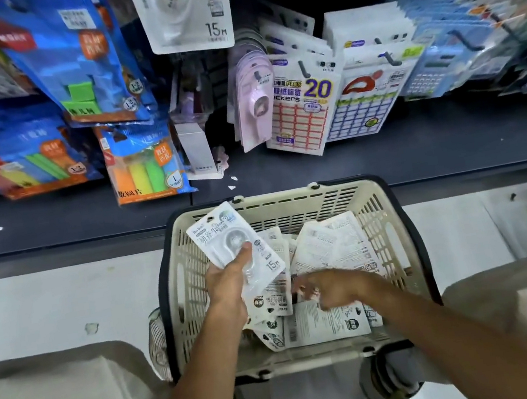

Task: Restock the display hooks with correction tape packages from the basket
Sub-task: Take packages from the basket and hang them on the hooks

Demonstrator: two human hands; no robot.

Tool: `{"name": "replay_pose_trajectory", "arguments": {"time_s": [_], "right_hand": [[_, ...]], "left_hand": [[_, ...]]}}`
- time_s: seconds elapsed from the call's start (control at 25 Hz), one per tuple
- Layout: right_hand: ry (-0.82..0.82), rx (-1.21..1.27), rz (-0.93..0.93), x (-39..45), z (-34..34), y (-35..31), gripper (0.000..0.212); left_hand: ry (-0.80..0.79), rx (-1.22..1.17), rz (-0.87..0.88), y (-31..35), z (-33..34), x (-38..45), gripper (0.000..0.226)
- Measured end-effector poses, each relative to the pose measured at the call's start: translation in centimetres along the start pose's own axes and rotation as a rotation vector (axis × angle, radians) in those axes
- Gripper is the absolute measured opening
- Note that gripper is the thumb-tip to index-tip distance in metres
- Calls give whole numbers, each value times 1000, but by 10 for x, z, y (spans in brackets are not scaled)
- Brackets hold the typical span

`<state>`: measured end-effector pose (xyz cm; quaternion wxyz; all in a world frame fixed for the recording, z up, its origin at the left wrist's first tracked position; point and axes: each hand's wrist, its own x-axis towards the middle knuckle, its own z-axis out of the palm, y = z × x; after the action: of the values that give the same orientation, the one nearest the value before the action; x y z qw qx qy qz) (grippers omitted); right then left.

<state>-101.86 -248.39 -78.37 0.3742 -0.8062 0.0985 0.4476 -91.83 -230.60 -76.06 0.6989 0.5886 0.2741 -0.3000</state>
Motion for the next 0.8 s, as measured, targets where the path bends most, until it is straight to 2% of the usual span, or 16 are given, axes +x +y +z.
{"name": "replay_pose_trajectory", "arguments": {"time_s": [0.08,0.12,0.16,0.2,0.24,0.32,0.36,0.44,0.52,0.56,0.64,0.72,0.8], "right_hand": [[3,-731,22,-6,20,25,91],[44,-918,-20,-7,27,34,94],[75,-981,-68,-7,31,40,92],[84,-946,-112,-7,29,43,83],[87,-805,-121,-8,21,44,67],[140,-226,-81,-16,-1,40,30],[198,81,-70,-23,-13,35,18],[368,471,-88,-35,-35,23,14],[437,539,-152,-40,-54,4,30],[433,523,-190,-40,-60,-7,34],[390,526,-229,-38,-70,-20,30],[335,463,-220,-38,-81,-24,28],[316,371,-180,-35,-86,-25,16]], "left_hand": [[7,32,-13,0,-2,0,35],[4,53,-10,-1,-1,-1,32],[-1,82,3,-1,0,-2,30],[-12,115,32,-2,-1,-4,29],[-28,157,70,-2,-3,-4,30],[-105,290,165,-1,-9,-3,31],[-184,385,187,2,-11,-4,33],[-425,632,151,7,-8,-8,40],[-605,822,165,7,1,-10,47],[-618,829,222,6,4,-10,50],[-530,770,382,6,4,-10,52],[-417,807,517,8,-3,-10,50],[-459,791,452,11,-10,-7,46]]}}
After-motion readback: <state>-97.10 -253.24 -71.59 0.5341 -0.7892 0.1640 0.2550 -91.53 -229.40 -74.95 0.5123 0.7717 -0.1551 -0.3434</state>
